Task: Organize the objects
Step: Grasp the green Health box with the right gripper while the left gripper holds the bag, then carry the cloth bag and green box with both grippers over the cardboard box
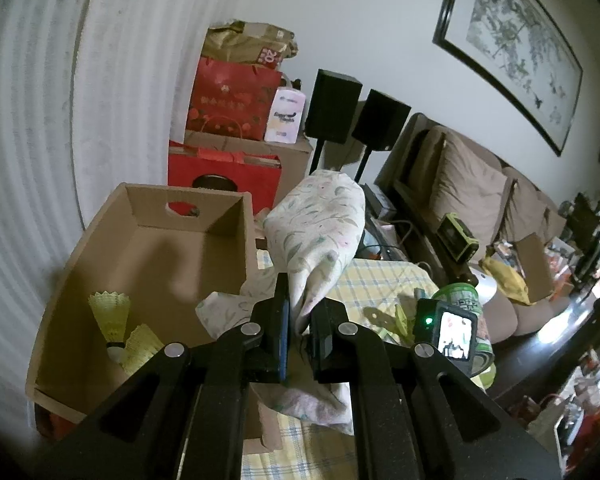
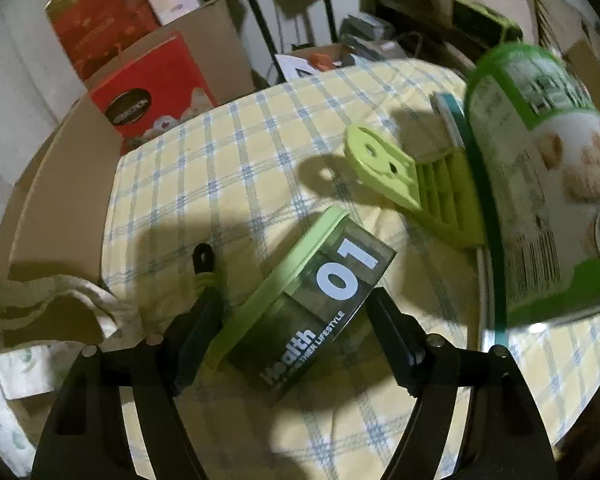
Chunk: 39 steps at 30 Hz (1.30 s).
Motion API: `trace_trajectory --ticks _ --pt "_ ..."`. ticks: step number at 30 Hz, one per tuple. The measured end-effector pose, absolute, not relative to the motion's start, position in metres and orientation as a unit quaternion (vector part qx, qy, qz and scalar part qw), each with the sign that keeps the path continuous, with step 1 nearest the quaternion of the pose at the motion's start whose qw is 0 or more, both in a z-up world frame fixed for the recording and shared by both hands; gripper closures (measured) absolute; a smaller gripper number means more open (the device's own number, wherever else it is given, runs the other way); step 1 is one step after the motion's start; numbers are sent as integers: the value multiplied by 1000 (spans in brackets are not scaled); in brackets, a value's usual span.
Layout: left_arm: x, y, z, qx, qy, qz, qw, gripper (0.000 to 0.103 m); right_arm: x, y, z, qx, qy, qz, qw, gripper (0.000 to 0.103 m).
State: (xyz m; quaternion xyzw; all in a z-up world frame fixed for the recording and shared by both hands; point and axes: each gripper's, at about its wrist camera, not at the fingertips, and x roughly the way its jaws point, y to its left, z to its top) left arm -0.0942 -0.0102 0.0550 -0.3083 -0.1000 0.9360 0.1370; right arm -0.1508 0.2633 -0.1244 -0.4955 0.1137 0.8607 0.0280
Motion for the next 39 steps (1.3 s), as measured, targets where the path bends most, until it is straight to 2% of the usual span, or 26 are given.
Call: trace_trajectory --ticks 4,9,11,20,39 --pt "-95 -8 53 -313 -102 933 143 96 -152 264 -125 -494 106 863 1 39" --pt "-94 -5 54 -316 -103 931 152 96 -145 261 -121 -490 92 866 -24 56" --pt "-92 -4 57 -314 -103 931 154 96 -140 262 -120 -484 85 870 -32 57" --pt "-90 0 73 -311 -106 929 173 96 -129 270 -100 -468 103 876 -58 59" --pt "-124 -33 171 -253 -95 951 150 96 -136 238 -11 -411 83 899 -128 59"
